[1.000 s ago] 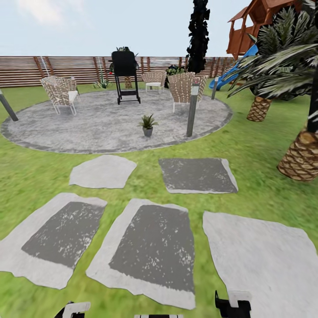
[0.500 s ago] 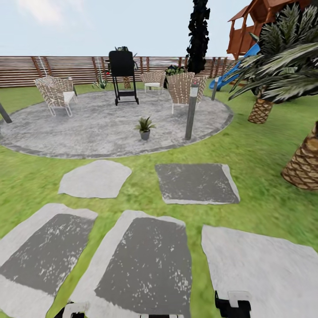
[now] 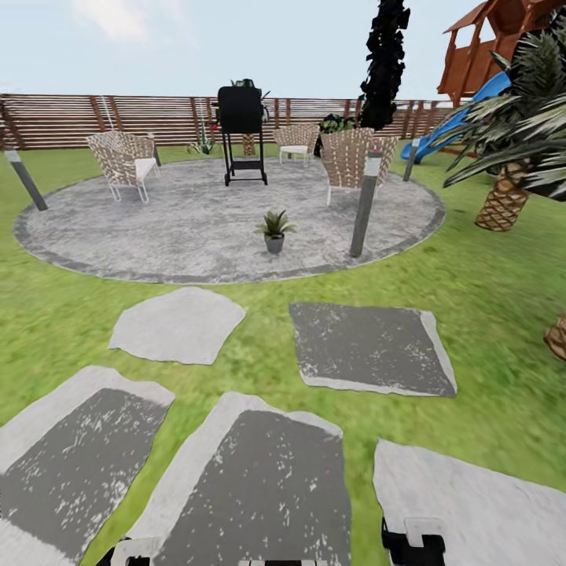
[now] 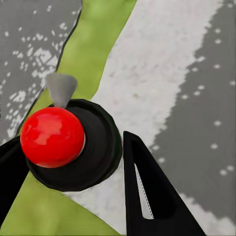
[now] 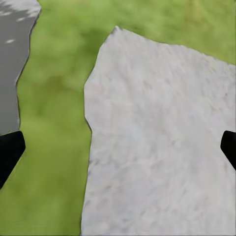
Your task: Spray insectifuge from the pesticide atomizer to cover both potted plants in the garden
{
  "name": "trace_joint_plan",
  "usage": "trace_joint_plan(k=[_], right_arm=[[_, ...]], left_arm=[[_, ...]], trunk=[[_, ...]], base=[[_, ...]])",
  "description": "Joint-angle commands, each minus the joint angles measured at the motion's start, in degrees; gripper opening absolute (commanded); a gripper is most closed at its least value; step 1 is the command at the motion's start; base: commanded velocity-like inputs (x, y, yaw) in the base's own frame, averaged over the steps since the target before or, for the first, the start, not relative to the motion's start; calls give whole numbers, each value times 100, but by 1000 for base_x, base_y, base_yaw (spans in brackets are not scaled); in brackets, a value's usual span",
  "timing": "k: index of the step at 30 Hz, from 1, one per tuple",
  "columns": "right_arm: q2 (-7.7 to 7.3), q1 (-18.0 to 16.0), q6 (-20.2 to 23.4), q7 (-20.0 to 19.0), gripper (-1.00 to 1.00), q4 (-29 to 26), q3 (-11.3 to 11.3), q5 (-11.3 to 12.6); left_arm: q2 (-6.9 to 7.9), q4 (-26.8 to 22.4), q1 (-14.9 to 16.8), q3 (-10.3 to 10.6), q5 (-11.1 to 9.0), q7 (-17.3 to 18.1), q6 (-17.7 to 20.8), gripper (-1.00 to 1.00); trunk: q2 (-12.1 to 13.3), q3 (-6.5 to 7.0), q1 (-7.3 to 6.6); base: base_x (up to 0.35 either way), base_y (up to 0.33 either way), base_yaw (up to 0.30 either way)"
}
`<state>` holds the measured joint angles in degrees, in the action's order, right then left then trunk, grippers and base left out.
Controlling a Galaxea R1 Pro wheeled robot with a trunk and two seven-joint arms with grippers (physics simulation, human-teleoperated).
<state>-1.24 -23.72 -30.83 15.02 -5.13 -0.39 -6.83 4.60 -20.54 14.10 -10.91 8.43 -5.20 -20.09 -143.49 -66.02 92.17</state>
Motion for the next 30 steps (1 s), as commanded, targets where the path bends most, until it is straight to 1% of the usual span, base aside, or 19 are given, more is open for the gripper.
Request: trace_joint_plan(k=[1, 13, 22, 30], right_arm=[[0, -1, -2, 45, 100, 3, -4, -62], [-2, -1, -2, 45, 100, 3, -3, -59], [-39, -1, -2, 38, 100, 3, -5, -65], [-43, -1, -2, 42, 100, 3, -5, -66]], left_arm=[[-3, 7, 5, -25, 62, -25, -21, -100], [-3, 7, 5, -25, 62, -25, -21, -100], [-4, 7, 5, -25, 62, -25, -21, -100], [-4, 7, 5, -25, 62, -25, -25, -100]], trunk=[[-1, -4, 2], [-1, -4, 2], [-1, -4, 2], [-1, -4, 2]], base=[[340, -114, 271], [340, -110, 258], [340, -108, 24], [340, -107, 0]])
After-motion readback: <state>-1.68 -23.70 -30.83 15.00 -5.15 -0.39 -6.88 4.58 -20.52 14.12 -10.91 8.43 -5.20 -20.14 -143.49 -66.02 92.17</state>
